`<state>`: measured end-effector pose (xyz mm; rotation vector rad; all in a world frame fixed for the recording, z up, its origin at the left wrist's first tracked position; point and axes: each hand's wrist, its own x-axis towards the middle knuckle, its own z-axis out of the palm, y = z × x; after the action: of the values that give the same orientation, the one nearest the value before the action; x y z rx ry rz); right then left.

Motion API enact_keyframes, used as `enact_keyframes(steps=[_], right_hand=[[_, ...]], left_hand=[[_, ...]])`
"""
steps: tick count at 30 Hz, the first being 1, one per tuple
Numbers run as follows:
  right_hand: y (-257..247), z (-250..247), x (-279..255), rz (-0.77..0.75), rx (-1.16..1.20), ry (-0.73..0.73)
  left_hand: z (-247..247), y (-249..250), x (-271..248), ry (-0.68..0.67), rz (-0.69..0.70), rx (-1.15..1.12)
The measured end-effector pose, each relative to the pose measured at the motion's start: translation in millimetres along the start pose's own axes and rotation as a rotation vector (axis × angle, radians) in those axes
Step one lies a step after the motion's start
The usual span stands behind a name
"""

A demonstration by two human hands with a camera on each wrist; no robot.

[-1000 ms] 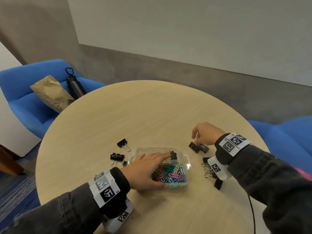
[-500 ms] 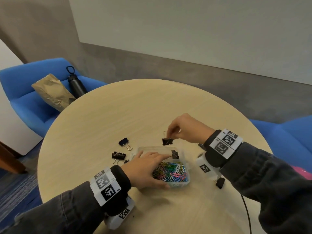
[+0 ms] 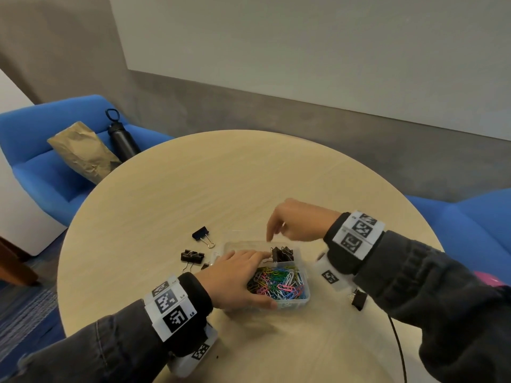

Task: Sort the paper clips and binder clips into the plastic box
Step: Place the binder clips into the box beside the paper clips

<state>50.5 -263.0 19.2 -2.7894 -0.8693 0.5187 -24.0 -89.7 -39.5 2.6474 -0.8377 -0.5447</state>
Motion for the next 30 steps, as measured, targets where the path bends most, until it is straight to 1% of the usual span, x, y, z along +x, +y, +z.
enact_keyframes(steps=[2,4,5,7,8,10,14,16,18,19,21,23,25,27,28,30], right_hand=[[18.8,-13.3,-9.4,0.077,0.050,0.128],[48.2,-18.5,-17.7,0.205,0.012,0.222],[63.4,-17.4,-20.9,0.290,-0.035,0.221],[87.7,-8.7,-25.5,0.455,-0.098,0.142],[95.0,-3.3,-27.3,0.505,-0.106,0.105],[102.6,6.4,-28.9,0.547,-0.083,0.074],[107.5,16.6,-27.8,0.568,-0.033,0.068],[107.9,16.4,-27.8,0.573,-0.049,0.117],[108.8,13.6,-28.7,0.590,-0.121,0.184],[110.4,12.5,-29.5,0.617,-0.155,0.181],[112.1,11.3,-31.5,0.705,-0.188,0.086],[112.8,13.5,-33.7,0.760,-0.147,-0.006],[109.4,13.3,-34.1,0.746,-0.063,0.014],[102.9,8.0,-31.6,0.657,0.018,0.105],[96.1,3.5,-29.7,0.575,0.063,0.159],[75.2,-4.8,-24.0,0.356,0.158,0.236]], left_hand=[[1.3,0.5,0.2,-0.009,0.016,0.007],[3.1,0.1,0.1,-0.019,0.026,0.003],[3.5,-0.2,0.1,-0.017,0.032,-0.003],[3.5,-0.4,0.4,-0.009,0.039,-0.008],[3.4,-0.1,0.4,-0.011,0.039,-0.007],[2.7,0.9,0.2,-0.023,0.035,-0.009],[2.6,0.7,-0.7,-0.030,0.037,0.000],[2.6,-0.2,-0.5,-0.030,0.044,0.007],[1.9,-0.2,-0.4,-0.036,0.046,0.006],[1.7,-0.2,-0.4,-0.039,0.047,0.007],[0.0,0.1,-1.2,-0.048,0.044,0.015],[-3.5,0.2,-2.4,-0.050,0.040,0.025],[-10.0,-0.7,-3.1,-0.026,0.034,0.043],[-17.7,-3.5,-3.7,0.010,0.012,0.060],[-21.4,-5.5,-4.0,0.026,-0.004,0.062],[-26.9,-9.8,-4.7,0.052,-0.038,0.064]])
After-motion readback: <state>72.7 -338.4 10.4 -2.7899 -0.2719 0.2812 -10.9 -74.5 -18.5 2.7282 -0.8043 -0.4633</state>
